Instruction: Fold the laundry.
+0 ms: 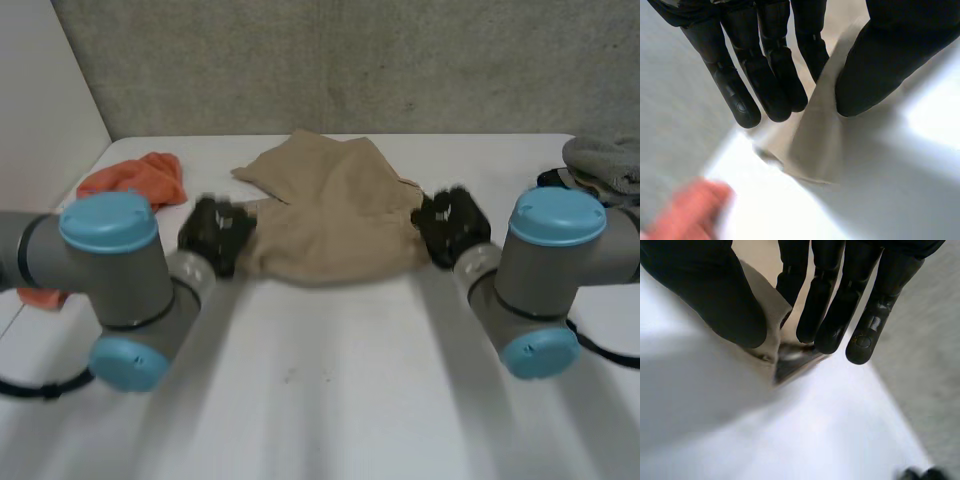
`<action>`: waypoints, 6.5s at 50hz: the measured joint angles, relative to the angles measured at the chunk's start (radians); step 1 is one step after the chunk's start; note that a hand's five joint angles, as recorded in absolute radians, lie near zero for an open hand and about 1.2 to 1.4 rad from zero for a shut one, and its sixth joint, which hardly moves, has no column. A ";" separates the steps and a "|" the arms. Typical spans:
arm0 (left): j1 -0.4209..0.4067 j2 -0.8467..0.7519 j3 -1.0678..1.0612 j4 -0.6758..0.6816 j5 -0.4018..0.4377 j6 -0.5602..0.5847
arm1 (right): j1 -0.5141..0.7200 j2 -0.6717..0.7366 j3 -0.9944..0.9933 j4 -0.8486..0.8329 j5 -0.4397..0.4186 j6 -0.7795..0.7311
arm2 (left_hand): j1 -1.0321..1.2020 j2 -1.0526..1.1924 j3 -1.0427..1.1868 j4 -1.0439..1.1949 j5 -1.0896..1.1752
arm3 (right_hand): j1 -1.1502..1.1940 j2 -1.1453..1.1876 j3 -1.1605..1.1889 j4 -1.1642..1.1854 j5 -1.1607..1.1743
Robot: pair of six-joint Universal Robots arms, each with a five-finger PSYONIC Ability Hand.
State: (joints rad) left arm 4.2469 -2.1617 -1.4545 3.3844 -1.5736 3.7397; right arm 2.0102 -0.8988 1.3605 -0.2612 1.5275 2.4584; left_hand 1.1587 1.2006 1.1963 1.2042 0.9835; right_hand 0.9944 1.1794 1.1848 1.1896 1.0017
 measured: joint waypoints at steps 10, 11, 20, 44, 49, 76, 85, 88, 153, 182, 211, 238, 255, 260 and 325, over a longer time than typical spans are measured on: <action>-0.005 0.152 -0.196 -0.257 -0.063 0.003 | -0.004 -0.140 0.128 0.263 -0.005 -0.005 | 0.000 0.000 0.000 0.000 0.000 | 0.000 0.000 0.000 0.000 0.000; -0.008 0.193 -0.228 -0.280 -0.067 0.007 | -0.004 -0.178 0.154 0.314 -0.007 -0.009 | 0.000 0.000 0.000 0.000 0.000 | 0.000 0.000 0.000 0.000 0.000; -0.042 0.349 -0.352 -0.514 -0.060 0.066 | -0.010 -0.332 0.305 0.632 -0.015 -0.136 | 0.000 0.000 0.000 0.000 0.000 | 0.000 0.000 0.000 0.000 0.000; -0.043 0.349 -0.335 -0.493 -0.068 0.096 | -0.171 -0.525 0.288 0.566 -0.255 0.155 | 0.000 0.000 0.000 0.000 0.000 | -0.672 -0.807 -0.824 -0.836 -0.828; -0.031 0.329 -0.334 -0.475 -0.068 0.097 | -0.247 -0.495 0.251 0.504 -0.308 0.255 | 0.000 0.000 0.000 0.000 0.000 | -0.672 -0.807 -0.824 -0.836 -0.828; -0.032 0.296 -0.334 -0.469 -0.070 0.089 | -0.204 0.040 -0.049 0.255 -0.245 0.398 | 0.000 0.000 0.000 0.000 0.000 | -0.562 -0.671 -0.676 -0.678 -0.712; -0.030 0.298 -0.345 -0.470 -0.071 0.085 | -0.164 0.091 -0.142 0.234 -0.243 0.469 | 0.000 0.000 0.000 0.000 0.000 | -0.561 -0.668 -0.670 -0.676 -0.687; -0.029 0.299 -0.349 -0.470 -0.072 0.085 | -0.155 0.099 -0.161 0.235 -0.242 0.482 | 0.000 0.000 0.000 0.000 0.000 | -0.561 -0.668 -0.670 -0.676 -0.687; -0.119 0.348 -0.412 -0.443 -0.156 0.081 | -0.162 0.099 -0.272 0.123 -0.222 0.320 | 0.000 0.000 0.000 0.000 0.019 | -0.702 -0.838 -0.857 -0.866 -0.848; -0.126 0.366 -0.413 -0.431 -0.205 0.081 | -0.183 0.407 -0.732 0.008 0.116 0.449 | 0.000 0.000 0.000 0.000 0.019 | -0.585 -0.702 -0.703 -0.706 -0.715; -0.172 0.375 -0.398 -0.363 -0.207 0.089 | -0.005 -0.057 -0.346 0.361 -0.280 0.080 | 0.000 0.000 0.000 0.000 0.019 | -0.679 -0.807 -0.826 -0.837 -0.833; -0.167 0.419 -0.403 -0.342 -0.208 0.087 | 0.064 0.417 -0.822 0.411 -0.416 -0.036 | 0.000 0.000 0.000 0.000 0.019 | -0.019 -0.002 -0.007 -0.001 -0.068; -0.116 0.498 -0.386 -0.248 -0.202 0.084 | -0.040 -0.306 -0.100 0.552 -0.277 -0.124 | 0.000 0.000 0.000 0.000 0.019 | -0.011 -0.002 0.000 0.000 -0.034; -0.128 0.515 -0.415 -0.187 -0.198 0.081 | -0.122 -0.499 0.212 0.775 -0.223 -0.175 | 0.000 0.000 0.000 0.000 0.019 | -0.011 -0.002 0.000 0.000 -0.019; -0.112 -0.471 0.642 0.398 0.129 0.226 | -0.146 -0.032 -0.004 -0.049 0.222 -0.113 | -0.964 -0.994 -0.982 -1.001 -0.935 | -0.790 -0.957 -0.965 -0.952 -0.927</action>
State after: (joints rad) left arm 4.1348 -2.6331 -0.8126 3.7819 -1.4449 3.9657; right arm 1.8641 -0.9311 1.3569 -0.3098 1.7500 2.3450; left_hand 0.1949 0.2062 0.2139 0.2029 0.0483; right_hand 0.2049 0.2226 0.2196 0.2377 0.0748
